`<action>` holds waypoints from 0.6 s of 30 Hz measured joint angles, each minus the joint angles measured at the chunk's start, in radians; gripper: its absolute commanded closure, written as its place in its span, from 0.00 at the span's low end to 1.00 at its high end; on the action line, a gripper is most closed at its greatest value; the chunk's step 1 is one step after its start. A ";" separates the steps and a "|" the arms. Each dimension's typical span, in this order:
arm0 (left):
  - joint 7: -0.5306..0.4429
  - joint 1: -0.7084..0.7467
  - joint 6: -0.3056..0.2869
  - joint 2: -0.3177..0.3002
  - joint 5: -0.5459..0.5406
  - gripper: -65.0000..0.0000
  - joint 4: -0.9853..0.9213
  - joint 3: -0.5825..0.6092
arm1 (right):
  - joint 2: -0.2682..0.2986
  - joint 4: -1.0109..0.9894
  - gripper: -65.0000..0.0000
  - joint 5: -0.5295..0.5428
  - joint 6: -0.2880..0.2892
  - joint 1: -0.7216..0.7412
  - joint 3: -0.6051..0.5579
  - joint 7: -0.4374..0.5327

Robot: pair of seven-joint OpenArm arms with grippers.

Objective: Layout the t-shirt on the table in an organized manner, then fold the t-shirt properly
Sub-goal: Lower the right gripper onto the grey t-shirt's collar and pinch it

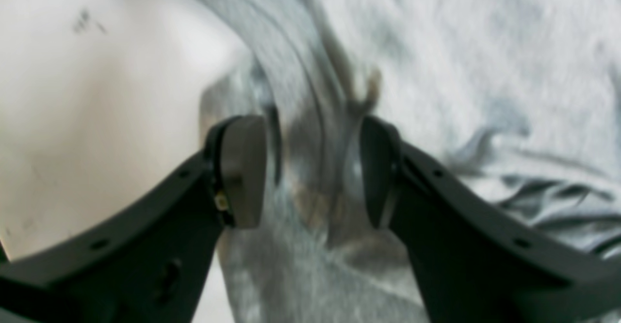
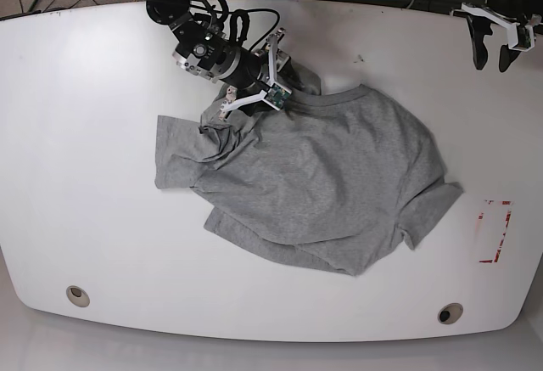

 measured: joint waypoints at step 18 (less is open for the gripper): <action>0.030 -0.005 0.000 0.000 0.000 0.59 0.000 0.000 | 0.014 -0.070 0.73 0.000 -0.010 -0.003 0.001 0.079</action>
